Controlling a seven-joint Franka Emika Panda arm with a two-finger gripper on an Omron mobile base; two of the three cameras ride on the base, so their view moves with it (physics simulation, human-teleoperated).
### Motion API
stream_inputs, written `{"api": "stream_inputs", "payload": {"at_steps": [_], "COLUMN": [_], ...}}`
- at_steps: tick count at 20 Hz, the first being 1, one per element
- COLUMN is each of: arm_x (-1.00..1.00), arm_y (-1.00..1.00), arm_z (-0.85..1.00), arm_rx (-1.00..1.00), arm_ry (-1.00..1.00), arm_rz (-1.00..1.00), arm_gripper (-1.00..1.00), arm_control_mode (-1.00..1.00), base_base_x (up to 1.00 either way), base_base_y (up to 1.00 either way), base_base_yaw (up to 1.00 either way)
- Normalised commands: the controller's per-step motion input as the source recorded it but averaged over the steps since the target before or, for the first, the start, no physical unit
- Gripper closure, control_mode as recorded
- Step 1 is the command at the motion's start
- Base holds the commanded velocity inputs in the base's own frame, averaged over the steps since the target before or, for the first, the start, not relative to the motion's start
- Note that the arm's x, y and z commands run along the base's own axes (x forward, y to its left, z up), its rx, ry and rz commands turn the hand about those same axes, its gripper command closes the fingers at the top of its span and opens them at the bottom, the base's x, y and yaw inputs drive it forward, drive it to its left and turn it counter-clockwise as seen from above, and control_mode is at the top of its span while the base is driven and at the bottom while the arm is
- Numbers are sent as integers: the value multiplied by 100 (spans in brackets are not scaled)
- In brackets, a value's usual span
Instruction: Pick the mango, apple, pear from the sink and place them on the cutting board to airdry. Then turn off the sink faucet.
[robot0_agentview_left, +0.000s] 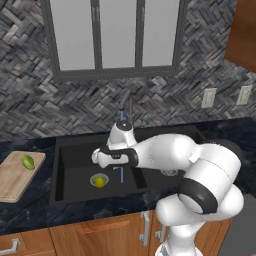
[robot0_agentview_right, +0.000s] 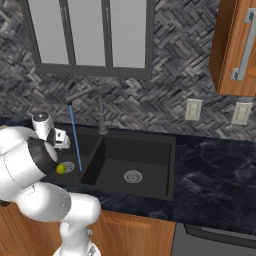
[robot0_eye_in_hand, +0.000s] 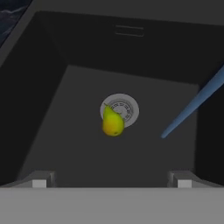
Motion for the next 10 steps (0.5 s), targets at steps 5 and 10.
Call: {"api": "stream_inputs", "payload": {"at_steps": [5, 10], "arm_x": [6, 1], "arm_y": [3, 3], "arm_z": [-17, -16], "arm_rx": [0, 0], "arm_ry": [0, 0], "arm_rz": [2, 2], "arm_gripper": [-100, -100], "arm_control_mode": [-100, -100], "base_base_x": [0, 0], "base_base_y": [0, 0], "base_base_yaw": [0, 0]}}
